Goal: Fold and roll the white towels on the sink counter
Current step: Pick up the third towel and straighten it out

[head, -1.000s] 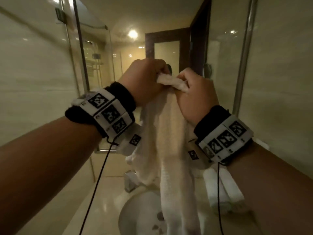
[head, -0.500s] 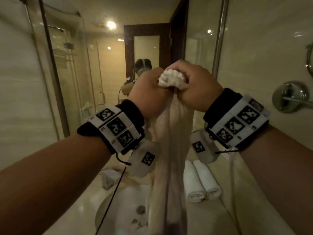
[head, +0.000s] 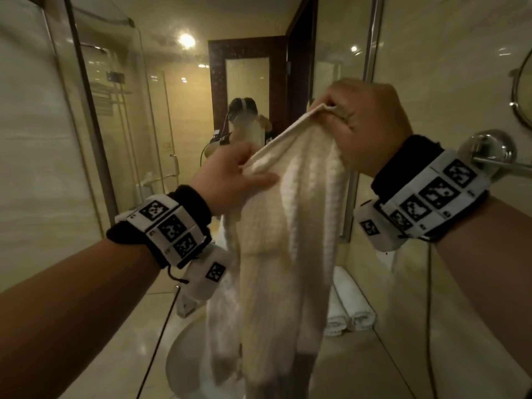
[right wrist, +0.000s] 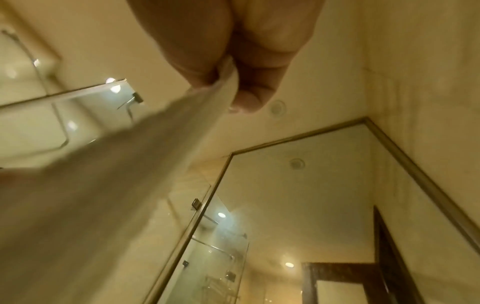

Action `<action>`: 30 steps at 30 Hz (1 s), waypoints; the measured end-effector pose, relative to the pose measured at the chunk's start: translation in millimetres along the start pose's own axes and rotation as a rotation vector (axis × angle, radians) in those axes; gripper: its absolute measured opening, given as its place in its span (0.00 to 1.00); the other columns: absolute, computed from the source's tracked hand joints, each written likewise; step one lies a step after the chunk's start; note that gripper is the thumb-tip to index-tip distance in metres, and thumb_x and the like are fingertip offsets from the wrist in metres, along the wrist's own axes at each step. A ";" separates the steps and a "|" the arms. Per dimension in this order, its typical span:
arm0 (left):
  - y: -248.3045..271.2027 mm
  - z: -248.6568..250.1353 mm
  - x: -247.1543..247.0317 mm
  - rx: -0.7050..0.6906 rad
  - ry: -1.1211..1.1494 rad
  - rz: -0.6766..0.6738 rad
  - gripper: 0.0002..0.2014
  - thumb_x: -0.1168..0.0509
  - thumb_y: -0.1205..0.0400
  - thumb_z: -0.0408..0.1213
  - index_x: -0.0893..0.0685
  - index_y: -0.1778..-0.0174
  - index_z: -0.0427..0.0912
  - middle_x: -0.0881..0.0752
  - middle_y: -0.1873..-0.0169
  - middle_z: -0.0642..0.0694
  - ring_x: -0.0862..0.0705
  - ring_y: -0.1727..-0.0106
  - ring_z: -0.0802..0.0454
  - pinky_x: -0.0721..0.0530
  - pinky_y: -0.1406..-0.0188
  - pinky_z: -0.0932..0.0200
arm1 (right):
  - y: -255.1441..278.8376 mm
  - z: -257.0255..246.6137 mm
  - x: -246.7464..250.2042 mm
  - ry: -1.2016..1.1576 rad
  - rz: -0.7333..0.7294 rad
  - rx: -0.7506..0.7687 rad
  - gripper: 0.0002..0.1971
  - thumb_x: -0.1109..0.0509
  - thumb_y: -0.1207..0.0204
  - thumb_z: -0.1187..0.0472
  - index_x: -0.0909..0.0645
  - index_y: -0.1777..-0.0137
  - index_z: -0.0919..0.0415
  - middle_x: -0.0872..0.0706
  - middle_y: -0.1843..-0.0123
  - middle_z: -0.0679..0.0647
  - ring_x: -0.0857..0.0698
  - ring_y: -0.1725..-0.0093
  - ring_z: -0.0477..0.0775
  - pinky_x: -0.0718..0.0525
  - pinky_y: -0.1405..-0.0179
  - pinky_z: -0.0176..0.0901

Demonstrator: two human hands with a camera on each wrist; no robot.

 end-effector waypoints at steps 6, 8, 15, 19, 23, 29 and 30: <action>43.3 -74.1 -16.1 0.287 -0.182 -0.400 0.07 0.26 0.26 0.47 0.15 0.55 0.55 0.11 0.56 0.53 0.12 0.54 0.52 0.12 0.47 0.47 | -15.5 5.6 33.8 -0.012 0.170 0.071 0.14 0.35 0.20 0.56 0.13 0.49 0.65 0.12 0.55 0.58 0.23 0.57 0.43 0.36 0.60 0.14; 59.7 -96.5 -16.4 0.349 -0.171 -0.470 0.10 0.25 0.26 0.46 0.13 0.50 0.55 0.10 0.53 0.54 0.11 0.52 0.54 0.12 0.45 0.47 | -18.4 14.9 46.5 -0.006 0.188 0.045 0.15 0.36 0.19 0.53 0.12 0.48 0.64 0.15 0.56 0.54 0.23 0.57 0.41 0.36 0.62 0.14; 70.0 -115.8 39.5 0.425 -0.107 -0.312 0.15 0.26 0.32 0.54 0.13 0.51 0.54 0.11 0.59 0.51 0.12 0.59 0.56 0.16 0.66 0.65 | -4.5 59.2 62.0 0.060 0.069 0.014 0.17 0.34 0.21 0.54 0.13 0.51 0.68 0.13 0.59 0.66 0.20 0.61 0.54 0.28 0.66 0.41; 67.1 -121.5 81.4 0.354 -0.149 -0.280 0.31 0.28 0.52 0.76 0.11 0.58 0.63 0.09 0.61 0.55 0.10 0.61 0.57 0.14 0.67 0.62 | 17.0 90.9 59.8 0.038 0.029 -0.098 0.17 0.33 0.22 0.52 0.13 0.52 0.68 0.13 0.61 0.67 0.16 0.62 0.62 0.28 0.65 0.40; 65.6 -124.0 98.9 0.306 -0.422 -0.320 0.03 0.28 0.24 0.46 0.15 0.62 0.61 0.12 0.66 0.55 0.13 0.66 0.62 0.19 0.72 0.67 | 38.9 100.7 55.3 0.058 -0.046 -0.094 0.16 0.34 0.22 0.57 0.13 0.50 0.71 0.11 0.57 0.68 0.14 0.57 0.60 0.30 0.59 0.22; 69.6 -136.5 111.0 0.078 -0.705 -0.106 0.14 0.33 0.19 0.32 0.22 0.67 0.54 0.23 0.64 0.52 0.21 0.62 0.47 0.28 0.63 0.56 | 49.6 95.3 56.2 0.001 -0.099 -0.095 0.17 0.37 0.23 0.56 0.12 0.49 0.68 0.11 0.55 0.62 0.15 0.56 0.50 0.29 0.56 0.21; 69.2 -129.9 116.5 0.037 -0.726 0.001 0.11 0.33 0.20 0.28 0.17 0.64 0.48 0.22 0.64 0.49 0.21 0.63 0.45 0.28 0.65 0.56 | 49.5 93.5 58.6 0.007 -0.102 -0.124 0.15 0.37 0.23 0.57 0.12 0.49 0.66 0.10 0.54 0.60 0.16 0.56 0.42 0.28 0.54 0.22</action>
Point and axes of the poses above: each hand's wrist, its own y-axis away from the middle knuckle, its own x-axis out of the back of the hand, z = x × y, the point moved 2 cm from there along -y, towards the middle knuckle
